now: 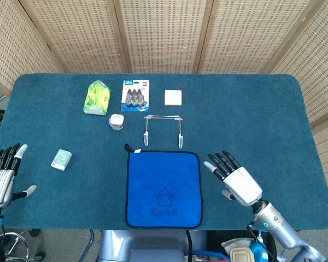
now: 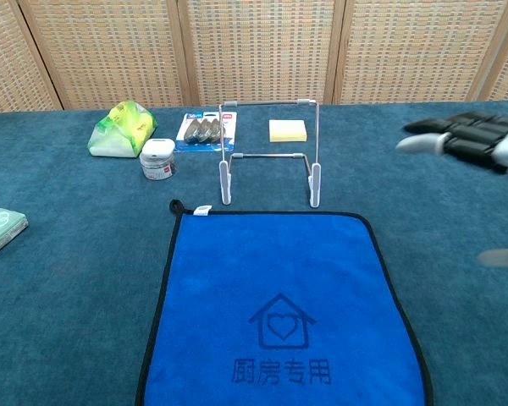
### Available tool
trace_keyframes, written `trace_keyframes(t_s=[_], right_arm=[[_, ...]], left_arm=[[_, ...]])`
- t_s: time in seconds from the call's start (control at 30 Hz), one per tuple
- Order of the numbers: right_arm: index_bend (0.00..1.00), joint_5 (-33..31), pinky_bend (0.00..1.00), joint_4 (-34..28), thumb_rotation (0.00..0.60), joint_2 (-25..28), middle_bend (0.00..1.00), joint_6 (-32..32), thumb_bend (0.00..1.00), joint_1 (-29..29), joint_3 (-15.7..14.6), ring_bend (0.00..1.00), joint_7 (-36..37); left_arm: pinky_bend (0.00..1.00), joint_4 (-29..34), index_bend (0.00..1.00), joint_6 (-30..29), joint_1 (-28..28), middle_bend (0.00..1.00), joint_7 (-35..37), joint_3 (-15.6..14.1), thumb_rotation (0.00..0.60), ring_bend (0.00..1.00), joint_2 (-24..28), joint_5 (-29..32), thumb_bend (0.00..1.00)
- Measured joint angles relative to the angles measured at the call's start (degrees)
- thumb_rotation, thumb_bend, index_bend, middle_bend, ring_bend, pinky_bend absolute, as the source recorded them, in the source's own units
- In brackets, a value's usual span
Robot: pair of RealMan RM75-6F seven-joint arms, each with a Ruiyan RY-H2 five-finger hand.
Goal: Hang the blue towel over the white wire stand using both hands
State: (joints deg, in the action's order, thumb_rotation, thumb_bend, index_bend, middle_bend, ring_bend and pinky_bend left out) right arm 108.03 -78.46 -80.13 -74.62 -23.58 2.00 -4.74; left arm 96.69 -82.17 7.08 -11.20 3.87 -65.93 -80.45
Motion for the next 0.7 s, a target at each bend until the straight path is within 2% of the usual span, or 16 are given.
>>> trace_keyframes(t_s=[0.17,0.7], right_arm=[[0.00,1.7,0.00,5.7,0.600,-5.2,0.00,2.4,0.00,-3.8,-0.4,0.00,0.2],[0.00,1.6,0.00,15.9,0.600,-12.6,0.00,7.1,0.00,-10.1,-2.1,0.00,0.1]], left_arm=[[0.00,-0.1,0.00,0.8,0.5,0.00,-1.0,0.3,0.600,0.00,-0.4,1.0,0.06],[0.00,-1.3,0.00,1.9,1.1,0.00,-1.2,1.0,0.600,0.00,-1.2,3.4,0.06]])
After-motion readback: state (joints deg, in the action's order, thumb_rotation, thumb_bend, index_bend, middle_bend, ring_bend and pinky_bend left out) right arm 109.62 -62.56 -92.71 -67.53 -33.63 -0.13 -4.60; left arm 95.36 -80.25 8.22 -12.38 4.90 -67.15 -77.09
